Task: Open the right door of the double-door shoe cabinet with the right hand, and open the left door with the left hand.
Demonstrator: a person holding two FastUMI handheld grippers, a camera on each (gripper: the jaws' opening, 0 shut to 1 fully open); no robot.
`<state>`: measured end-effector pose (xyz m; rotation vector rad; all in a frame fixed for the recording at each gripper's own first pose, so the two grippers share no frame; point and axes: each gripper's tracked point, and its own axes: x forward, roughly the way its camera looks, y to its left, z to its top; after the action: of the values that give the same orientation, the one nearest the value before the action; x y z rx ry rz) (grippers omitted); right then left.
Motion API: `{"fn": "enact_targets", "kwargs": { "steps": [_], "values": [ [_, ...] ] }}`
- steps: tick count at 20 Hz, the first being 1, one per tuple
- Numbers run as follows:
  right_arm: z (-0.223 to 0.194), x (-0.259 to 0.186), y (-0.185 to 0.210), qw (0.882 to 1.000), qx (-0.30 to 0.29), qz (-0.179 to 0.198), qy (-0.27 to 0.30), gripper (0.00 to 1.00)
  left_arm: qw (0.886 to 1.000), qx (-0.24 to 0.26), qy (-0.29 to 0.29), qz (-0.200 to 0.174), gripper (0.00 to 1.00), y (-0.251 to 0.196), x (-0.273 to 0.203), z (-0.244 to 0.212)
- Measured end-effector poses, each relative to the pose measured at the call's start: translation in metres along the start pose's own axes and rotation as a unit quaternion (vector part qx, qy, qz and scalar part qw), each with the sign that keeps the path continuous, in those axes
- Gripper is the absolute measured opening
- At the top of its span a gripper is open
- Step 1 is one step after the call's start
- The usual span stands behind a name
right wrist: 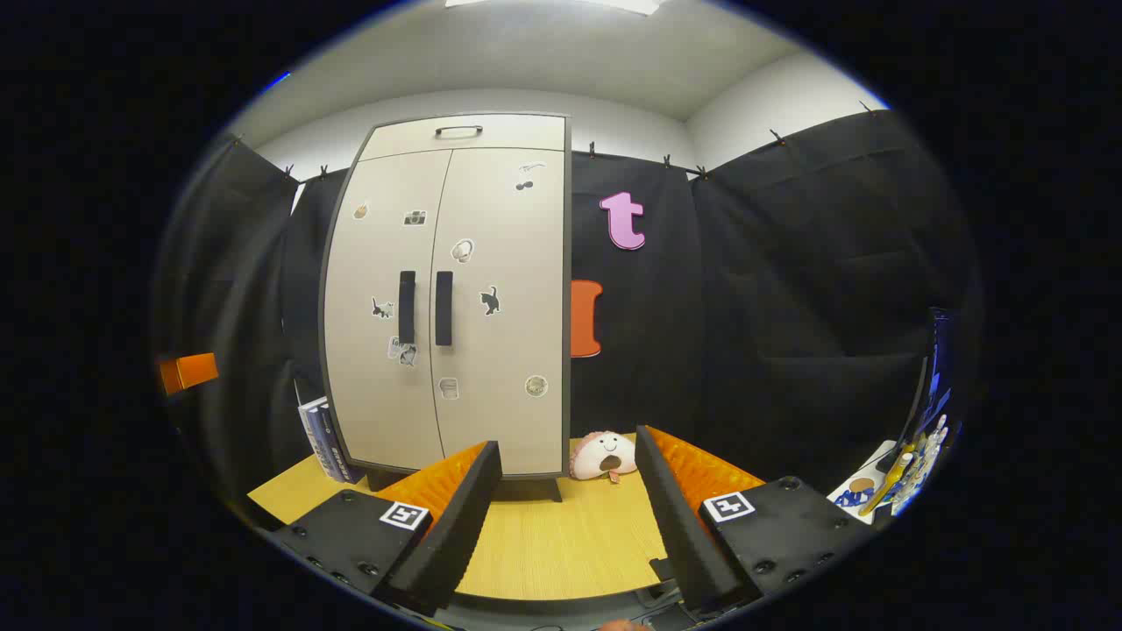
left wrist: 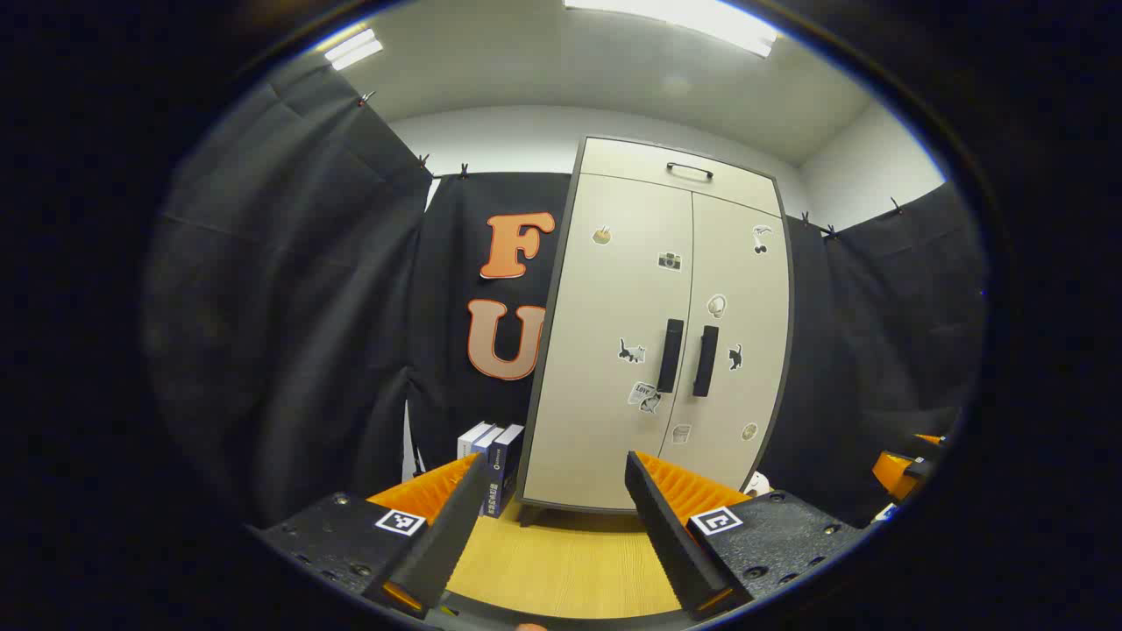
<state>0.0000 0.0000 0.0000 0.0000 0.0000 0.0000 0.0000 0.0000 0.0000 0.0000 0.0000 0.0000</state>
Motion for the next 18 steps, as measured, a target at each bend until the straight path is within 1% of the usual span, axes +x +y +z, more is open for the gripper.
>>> {"fn": "enact_targets", "kwargs": {
  "steps": [1,2,6,11,12,13,18],
  "values": [
    [0.0,0.003,0.001,1.0,-0.002,0.002,0.001,0.98,1.0,0.003,0.0,0.002,0.97,0.001,0.001,0.0],
    [-0.001,0.004,0.003,1.0,-0.005,0.004,0.001,0.99,1.0,0.005,-0.002,0.004,0.95,0.001,0.003,0.001],
    [-0.001,0.01,0.008,1.0,-0.003,0.007,0.004,0.98,1.0,0.013,-0.008,0.003,0.95,0.003,0.003,0.007],
    [0.001,0.01,0.013,1.0,-0.002,0.01,0.004,0.98,1.0,0.009,-0.005,-0.001,0.95,0.002,0.009,0.013],
    [0.002,0.01,0.013,1.0,-0.003,0.01,0.003,0.94,1.0,0.01,-0.005,-0.001,0.95,0.003,0.01,0.013],
    [0.002,0.01,0.013,1.0,-0.004,0.009,0.003,0.98,1.0,0.012,-0.004,-0.001,0.97,0.003,0.01,0.013],
    [0.001,0.011,0.013,1.0,-0.013,0.007,0.004,0.99,1.0,0.01,0.003,-0.001,0.95,0.005,0.012,0.008]
  ]
}}
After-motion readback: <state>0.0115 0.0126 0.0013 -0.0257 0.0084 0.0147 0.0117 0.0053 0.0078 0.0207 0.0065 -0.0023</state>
